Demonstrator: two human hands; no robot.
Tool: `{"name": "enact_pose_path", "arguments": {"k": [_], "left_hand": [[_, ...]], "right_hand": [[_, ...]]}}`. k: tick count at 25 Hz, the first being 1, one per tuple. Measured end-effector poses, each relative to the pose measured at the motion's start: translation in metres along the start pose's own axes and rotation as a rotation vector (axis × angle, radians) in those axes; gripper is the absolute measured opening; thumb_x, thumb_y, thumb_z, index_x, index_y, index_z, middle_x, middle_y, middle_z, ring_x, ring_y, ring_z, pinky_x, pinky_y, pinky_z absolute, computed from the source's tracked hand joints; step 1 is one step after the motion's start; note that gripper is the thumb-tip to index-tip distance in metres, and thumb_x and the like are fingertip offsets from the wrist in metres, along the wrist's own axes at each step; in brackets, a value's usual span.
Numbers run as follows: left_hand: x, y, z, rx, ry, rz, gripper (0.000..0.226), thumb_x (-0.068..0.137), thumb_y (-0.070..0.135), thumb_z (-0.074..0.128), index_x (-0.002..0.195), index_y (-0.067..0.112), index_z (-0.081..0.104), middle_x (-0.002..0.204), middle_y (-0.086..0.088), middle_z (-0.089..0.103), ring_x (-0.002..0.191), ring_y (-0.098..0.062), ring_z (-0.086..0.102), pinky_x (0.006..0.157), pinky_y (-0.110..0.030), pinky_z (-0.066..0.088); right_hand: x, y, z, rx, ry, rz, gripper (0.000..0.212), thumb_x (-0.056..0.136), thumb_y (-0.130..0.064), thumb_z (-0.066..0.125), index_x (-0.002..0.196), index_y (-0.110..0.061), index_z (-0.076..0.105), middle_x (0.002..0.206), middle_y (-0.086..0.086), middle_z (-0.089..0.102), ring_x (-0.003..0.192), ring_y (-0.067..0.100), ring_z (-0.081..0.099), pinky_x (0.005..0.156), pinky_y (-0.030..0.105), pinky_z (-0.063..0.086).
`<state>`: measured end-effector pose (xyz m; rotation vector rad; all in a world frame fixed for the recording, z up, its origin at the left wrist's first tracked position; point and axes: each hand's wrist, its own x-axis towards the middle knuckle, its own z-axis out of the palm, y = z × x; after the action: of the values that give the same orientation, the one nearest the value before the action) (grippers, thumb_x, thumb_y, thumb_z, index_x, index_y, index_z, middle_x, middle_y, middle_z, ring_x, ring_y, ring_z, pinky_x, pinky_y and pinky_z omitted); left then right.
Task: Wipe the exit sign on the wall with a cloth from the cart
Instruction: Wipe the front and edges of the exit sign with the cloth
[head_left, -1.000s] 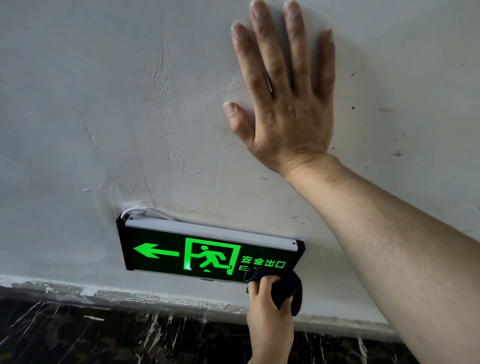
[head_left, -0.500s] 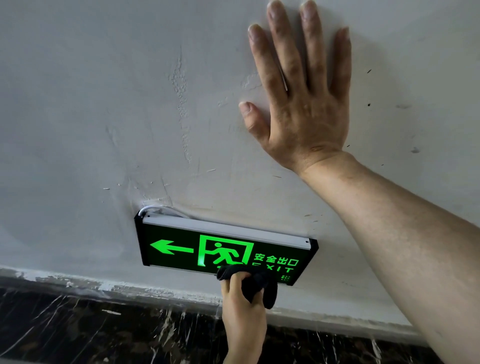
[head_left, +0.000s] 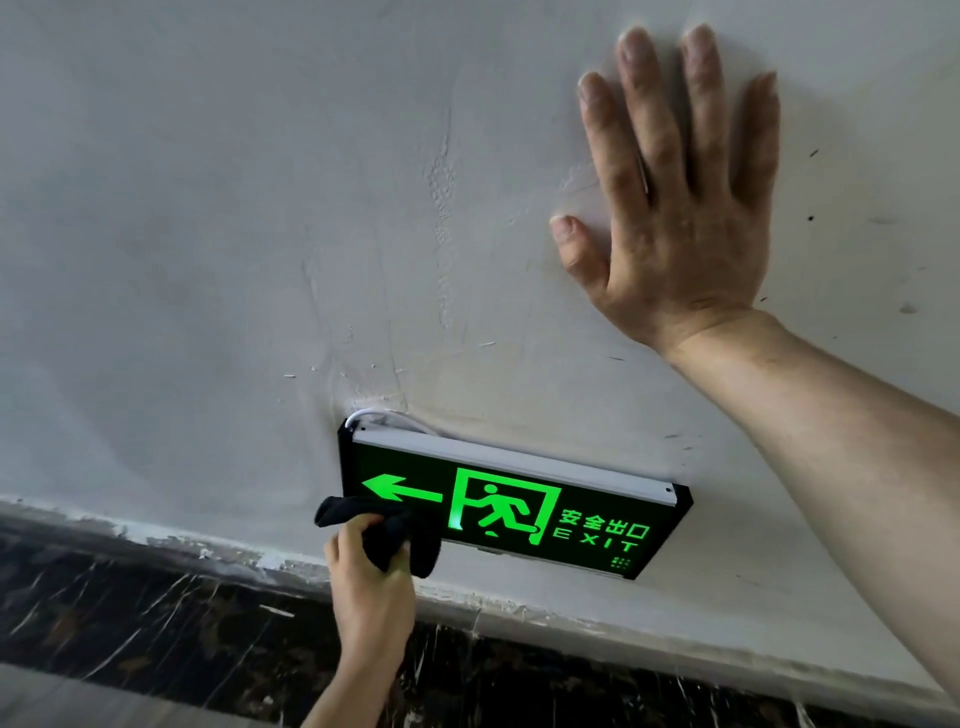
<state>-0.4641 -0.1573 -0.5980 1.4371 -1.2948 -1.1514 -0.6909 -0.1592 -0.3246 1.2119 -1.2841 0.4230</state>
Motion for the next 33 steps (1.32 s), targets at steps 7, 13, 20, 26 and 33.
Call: {"name": "enact_pose_path", "arguments": {"k": [7, 13, 20, 26, 33], "left_hand": [[0.011, 0.0, -0.014, -0.166, 0.089, 0.021, 0.036, 0.084, 0.014, 0.069, 0.105, 0.039, 0.054, 0.109, 0.009, 0.053, 0.098, -0.007, 0.055, 0.084, -0.035, 0.045], [0.008, 0.022, -0.01, -0.241, 0.107, 0.091, 0.037, 0.083, 0.018, 0.067, 0.109, 0.042, 0.054, 0.117, 0.007, 0.049, 0.093, 0.012, 0.054, 0.075, -0.02, 0.042], [-0.027, 0.043, 0.03, -0.146, -0.022, 0.131, 0.049, 0.075, 0.005, 0.075, 0.105, 0.036, 0.052, 0.118, 0.001, 0.038, 0.091, -0.008, 0.054, 0.057, -0.007, 0.048], [-0.085, 0.054, 0.09, -0.138, -0.194, 0.109, 0.055, 0.076, 0.006, 0.077, 0.104, 0.043, 0.048, 0.123, 0.004, 0.033, 0.099, -0.013, 0.055, 0.075, -0.008, 0.048], [-0.14, 0.055, 0.143, -0.073, -0.348, 0.171, 0.044, 0.081, 0.013, 0.072, 0.11, 0.042, 0.058, 0.12, 0.012, 0.042, 0.095, 0.011, 0.049, 0.07, 0.005, 0.036]], "right_hand": [[-0.001, 0.0, -0.004, -0.004, -0.009, -0.002, 0.066, 0.095, -0.051, 0.037, 0.149, -0.015, 0.031, 0.153, 0.012, 0.036, 0.139, 0.039, 0.028, 0.112, 0.061, 0.016], [0.001, 0.0, -0.005, 0.0, -0.01, 0.006, 0.064, 0.095, -0.05, 0.038, 0.148, -0.015, 0.034, 0.152, 0.011, 0.038, 0.139, 0.039, 0.031, 0.111, 0.061, 0.017], [0.002, 0.0, -0.006, 0.02, -0.022, 0.013, 0.064, 0.095, -0.05, 0.039, 0.149, -0.016, 0.033, 0.153, 0.01, 0.037, 0.14, 0.039, 0.03, 0.112, 0.061, 0.017], [0.001, 0.001, -0.008, 0.037, -0.028, 0.016, 0.063, 0.095, -0.05, 0.038, 0.148, -0.015, 0.036, 0.152, 0.009, 0.038, 0.14, 0.038, 0.031, 0.112, 0.061, 0.016], [0.002, 0.0, -0.012, 0.06, -0.055, 0.022, 0.063, 0.094, -0.049, 0.041, 0.146, -0.016, 0.038, 0.151, 0.009, 0.04, 0.139, 0.037, 0.033, 0.112, 0.06, 0.016]]}}
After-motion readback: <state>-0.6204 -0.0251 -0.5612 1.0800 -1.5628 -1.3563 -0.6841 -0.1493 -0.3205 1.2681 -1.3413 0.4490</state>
